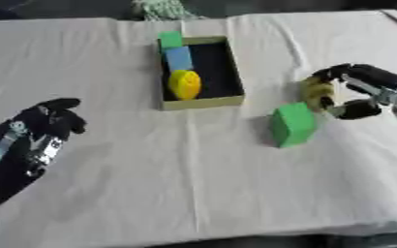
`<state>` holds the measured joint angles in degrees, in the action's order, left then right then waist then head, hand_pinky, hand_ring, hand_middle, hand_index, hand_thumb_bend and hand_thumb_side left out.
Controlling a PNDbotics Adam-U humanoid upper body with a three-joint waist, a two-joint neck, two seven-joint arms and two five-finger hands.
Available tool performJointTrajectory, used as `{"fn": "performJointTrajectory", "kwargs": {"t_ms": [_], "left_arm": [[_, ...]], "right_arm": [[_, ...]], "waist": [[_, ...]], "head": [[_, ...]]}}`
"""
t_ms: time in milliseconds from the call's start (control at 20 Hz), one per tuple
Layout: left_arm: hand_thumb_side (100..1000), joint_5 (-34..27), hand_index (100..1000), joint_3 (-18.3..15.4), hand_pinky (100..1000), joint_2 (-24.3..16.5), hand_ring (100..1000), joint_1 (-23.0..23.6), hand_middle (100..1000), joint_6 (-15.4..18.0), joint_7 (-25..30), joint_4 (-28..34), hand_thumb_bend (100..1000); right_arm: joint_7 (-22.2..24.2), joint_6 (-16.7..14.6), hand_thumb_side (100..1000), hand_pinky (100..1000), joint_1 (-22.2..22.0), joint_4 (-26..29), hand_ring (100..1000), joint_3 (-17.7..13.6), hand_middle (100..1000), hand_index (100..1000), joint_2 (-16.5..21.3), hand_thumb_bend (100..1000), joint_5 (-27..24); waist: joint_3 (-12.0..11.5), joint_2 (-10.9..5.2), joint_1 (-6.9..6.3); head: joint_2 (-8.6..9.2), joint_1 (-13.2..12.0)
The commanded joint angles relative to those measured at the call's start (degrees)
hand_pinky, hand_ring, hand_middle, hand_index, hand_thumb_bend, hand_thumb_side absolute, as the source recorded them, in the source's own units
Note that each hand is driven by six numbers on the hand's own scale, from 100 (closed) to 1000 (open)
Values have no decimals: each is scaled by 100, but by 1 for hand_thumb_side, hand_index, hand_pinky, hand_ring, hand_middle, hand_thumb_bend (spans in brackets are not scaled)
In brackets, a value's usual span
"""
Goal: Pick up objects on the table and place them in the box.
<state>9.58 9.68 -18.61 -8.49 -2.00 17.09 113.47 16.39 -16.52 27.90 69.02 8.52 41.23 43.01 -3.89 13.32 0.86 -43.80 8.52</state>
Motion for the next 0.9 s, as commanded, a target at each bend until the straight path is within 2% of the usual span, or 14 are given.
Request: {"fn": "performJointTrajectory", "kwargs": {"t_ms": [50, 100, 300, 550, 750, 900], "left_arm": [[788, -34, 875, -9, 822, -30, 660, -16, 619, 0, 9, 112, 100], [788, -31, 875, -9, 822, -27, 660, -15, 619, -4, 8, 112, 100], [789, -23, 875, -14, 822, -16, 660, -7, 619, -12, 2, 112, 100], [792, -16, 875, -21, 823, -1, 661, 2, 620, -27, -3, 112, 100], [791, -15, 875, -24, 826, 12, 662, 4, 620, -36, -4, 112, 100], [790, -16, 876, -29, 828, 12, 656, 4, 620, -36, -2, 112, 100]], "right_arm": [[-54, 8, 278, 779, 54, -145, 794, 13, 698, 865, 58, 100, 335], [-84, -4, 282, 777, 61, -160, 790, 13, 689, 858, 51, 100, 415], [-366, -21, 306, 752, 71, -173, 728, -15, 535, 722, 41, 100, 692], [-1017, 97, 299, 702, 70, -176, 634, -51, 326, 489, 31, 116, 936], [-1606, 200, 232, 670, 61, -60, 573, -79, 216, 373, 53, 100, 818], [-1858, 225, 187, 665, 46, 262, 555, -78, 191, 348, 157, 100, 486]], "waist": [[-7, -86, -4], [-9, -86, -3], [-16, -86, 0], [-21, -85, 0], [-21, -83, -3], [-16, -84, -1]], "head": [[6, 29], [12, 35], [30, 58], [49, 81], [67, 94], [66, 103]]}}
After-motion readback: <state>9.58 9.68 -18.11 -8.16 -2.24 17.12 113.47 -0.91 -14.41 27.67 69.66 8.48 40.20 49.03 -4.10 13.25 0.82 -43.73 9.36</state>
